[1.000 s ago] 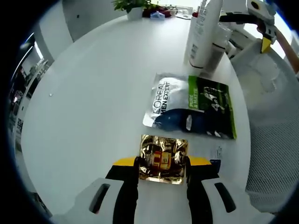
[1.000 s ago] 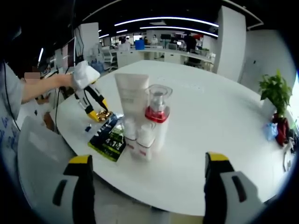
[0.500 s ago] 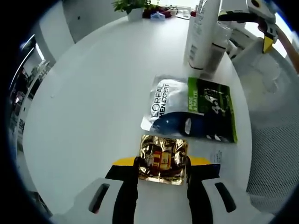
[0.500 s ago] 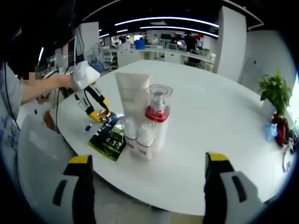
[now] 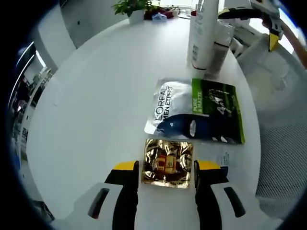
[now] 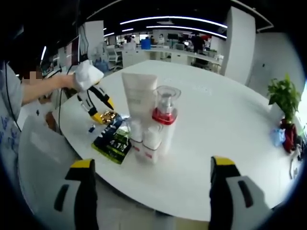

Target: Arrange the skincare products in the storage area until every visible bottle or jar stands upright without overlapping.

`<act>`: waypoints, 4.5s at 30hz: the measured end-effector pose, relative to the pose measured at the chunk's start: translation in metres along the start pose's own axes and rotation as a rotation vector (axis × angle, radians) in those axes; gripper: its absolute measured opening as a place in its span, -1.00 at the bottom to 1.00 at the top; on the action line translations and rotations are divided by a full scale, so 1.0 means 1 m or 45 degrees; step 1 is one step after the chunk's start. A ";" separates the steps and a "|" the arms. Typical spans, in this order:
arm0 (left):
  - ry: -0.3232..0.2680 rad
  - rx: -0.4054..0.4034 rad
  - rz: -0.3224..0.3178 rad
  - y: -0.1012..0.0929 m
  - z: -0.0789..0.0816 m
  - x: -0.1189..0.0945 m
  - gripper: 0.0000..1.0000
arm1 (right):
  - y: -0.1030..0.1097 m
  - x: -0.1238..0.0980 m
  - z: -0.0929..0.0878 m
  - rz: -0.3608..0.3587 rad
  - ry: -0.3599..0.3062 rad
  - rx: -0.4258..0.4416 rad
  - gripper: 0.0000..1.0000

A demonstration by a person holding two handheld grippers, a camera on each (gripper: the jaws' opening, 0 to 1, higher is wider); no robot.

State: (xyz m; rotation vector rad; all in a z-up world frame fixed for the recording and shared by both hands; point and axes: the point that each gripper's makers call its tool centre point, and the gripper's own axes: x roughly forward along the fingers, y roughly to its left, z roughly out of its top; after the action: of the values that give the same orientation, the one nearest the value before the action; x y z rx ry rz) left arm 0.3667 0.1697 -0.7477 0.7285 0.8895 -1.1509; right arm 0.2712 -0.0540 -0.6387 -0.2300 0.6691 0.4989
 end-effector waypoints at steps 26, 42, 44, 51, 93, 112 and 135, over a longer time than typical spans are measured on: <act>-0.118 -0.038 0.117 -0.013 0.011 -0.046 0.00 | 0.006 -0.005 0.004 0.005 -0.030 -0.017 0.96; -0.186 -0.137 0.227 -0.020 0.009 -0.075 0.23 | 0.013 -0.010 0.011 0.001 -0.054 -0.046 0.99; -0.203 -0.149 0.236 -0.022 0.009 -0.079 0.26 | 0.014 -0.011 0.013 -0.003 -0.065 -0.045 0.99; -0.226 -0.170 0.257 -0.035 0.006 -0.090 0.33 | 0.019 -0.013 0.016 0.000 -0.100 -0.039 0.99; -0.688 -0.457 0.550 -0.097 0.002 -0.140 0.94 | 0.014 -0.023 -0.001 -0.067 -0.203 0.021 0.99; -0.697 -0.650 0.680 -0.101 -0.017 -0.125 0.90 | 0.014 -0.017 -0.005 -0.046 -0.207 0.009 0.99; -0.859 -0.738 0.730 -0.094 -0.015 -0.133 0.78 | 0.020 -0.012 -0.006 -0.021 -0.199 -0.040 0.99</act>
State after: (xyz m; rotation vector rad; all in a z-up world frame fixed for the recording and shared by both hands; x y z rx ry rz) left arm 0.2521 0.2181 -0.6412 0.0695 0.3561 -0.5099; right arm 0.2492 -0.0437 -0.6366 -0.2236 0.5071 0.5066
